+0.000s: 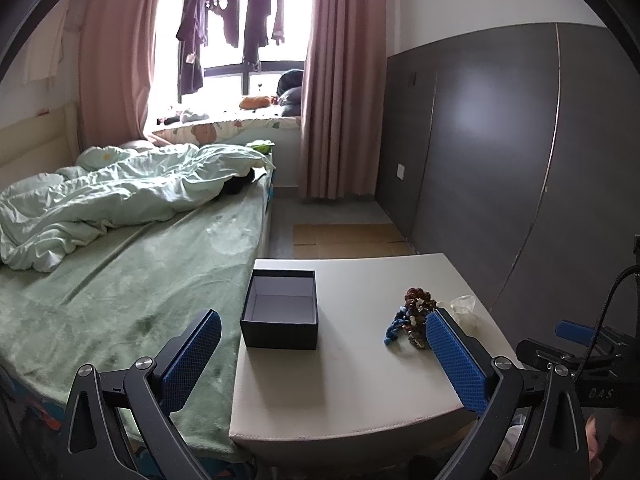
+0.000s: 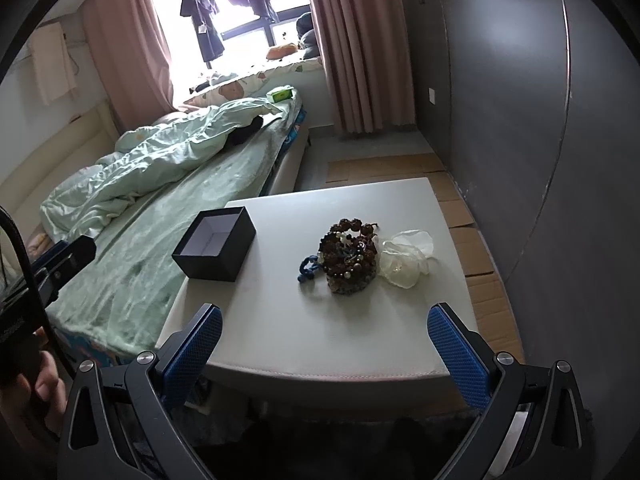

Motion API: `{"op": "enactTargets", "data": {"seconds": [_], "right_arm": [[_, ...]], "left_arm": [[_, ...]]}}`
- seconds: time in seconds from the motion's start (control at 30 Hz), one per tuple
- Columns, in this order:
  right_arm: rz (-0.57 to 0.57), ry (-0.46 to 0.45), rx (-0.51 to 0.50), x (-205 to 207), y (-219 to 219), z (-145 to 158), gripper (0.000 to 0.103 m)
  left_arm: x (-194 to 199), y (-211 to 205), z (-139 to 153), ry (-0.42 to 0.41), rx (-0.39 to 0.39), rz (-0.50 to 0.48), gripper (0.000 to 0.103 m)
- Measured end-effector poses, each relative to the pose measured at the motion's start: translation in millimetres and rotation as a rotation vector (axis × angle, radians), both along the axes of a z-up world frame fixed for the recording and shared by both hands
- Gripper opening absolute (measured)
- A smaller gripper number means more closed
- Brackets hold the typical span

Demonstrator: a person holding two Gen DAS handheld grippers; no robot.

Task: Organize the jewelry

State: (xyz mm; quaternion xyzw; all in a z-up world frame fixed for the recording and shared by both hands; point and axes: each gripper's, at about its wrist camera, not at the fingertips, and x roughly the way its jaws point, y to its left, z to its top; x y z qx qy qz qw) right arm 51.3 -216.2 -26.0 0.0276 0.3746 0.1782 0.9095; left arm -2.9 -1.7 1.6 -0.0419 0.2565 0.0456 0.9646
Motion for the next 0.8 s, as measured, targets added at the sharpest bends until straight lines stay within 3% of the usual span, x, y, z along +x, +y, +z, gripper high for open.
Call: {"op": "enactTargets", "data": {"seconds": [0.8], "right_arm": [[-0.038,-0.018,0.007,-1,-2,-3,0.103]], "left_arm": [[2,7,-9,-0.012,-0.028,0.005,0.102]]}}
